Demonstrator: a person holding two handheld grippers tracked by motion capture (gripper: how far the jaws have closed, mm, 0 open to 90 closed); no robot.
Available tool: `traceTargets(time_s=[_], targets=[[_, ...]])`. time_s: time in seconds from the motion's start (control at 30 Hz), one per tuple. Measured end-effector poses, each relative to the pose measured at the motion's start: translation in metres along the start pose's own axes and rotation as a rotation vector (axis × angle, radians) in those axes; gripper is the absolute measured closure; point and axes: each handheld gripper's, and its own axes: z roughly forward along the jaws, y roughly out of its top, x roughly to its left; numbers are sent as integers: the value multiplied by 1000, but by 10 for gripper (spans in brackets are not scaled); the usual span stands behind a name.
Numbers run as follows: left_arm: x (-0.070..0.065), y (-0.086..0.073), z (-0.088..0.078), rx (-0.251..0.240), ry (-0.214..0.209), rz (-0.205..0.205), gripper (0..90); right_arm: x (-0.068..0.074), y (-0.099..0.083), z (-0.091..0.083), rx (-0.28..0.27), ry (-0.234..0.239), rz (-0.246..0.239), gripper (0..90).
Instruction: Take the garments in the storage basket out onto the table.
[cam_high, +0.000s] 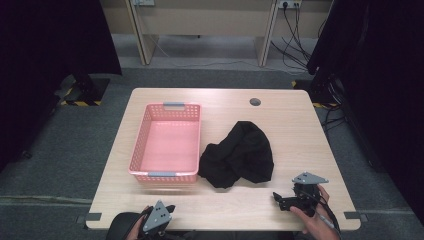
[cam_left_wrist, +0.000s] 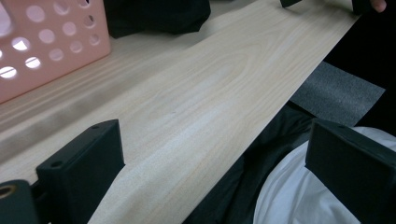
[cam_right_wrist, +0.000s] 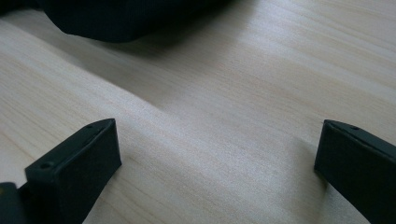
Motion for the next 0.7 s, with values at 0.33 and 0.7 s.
traceTargets(time_s=[0.33, 0.7], targets=[[-2, -6, -2, -9, 10, -17, 38, 0, 0, 0, -2, 0, 0, 4], [-6, -11, -2, 0, 16, -15, 38, 0, 0, 0, -2, 0, 0, 4]])
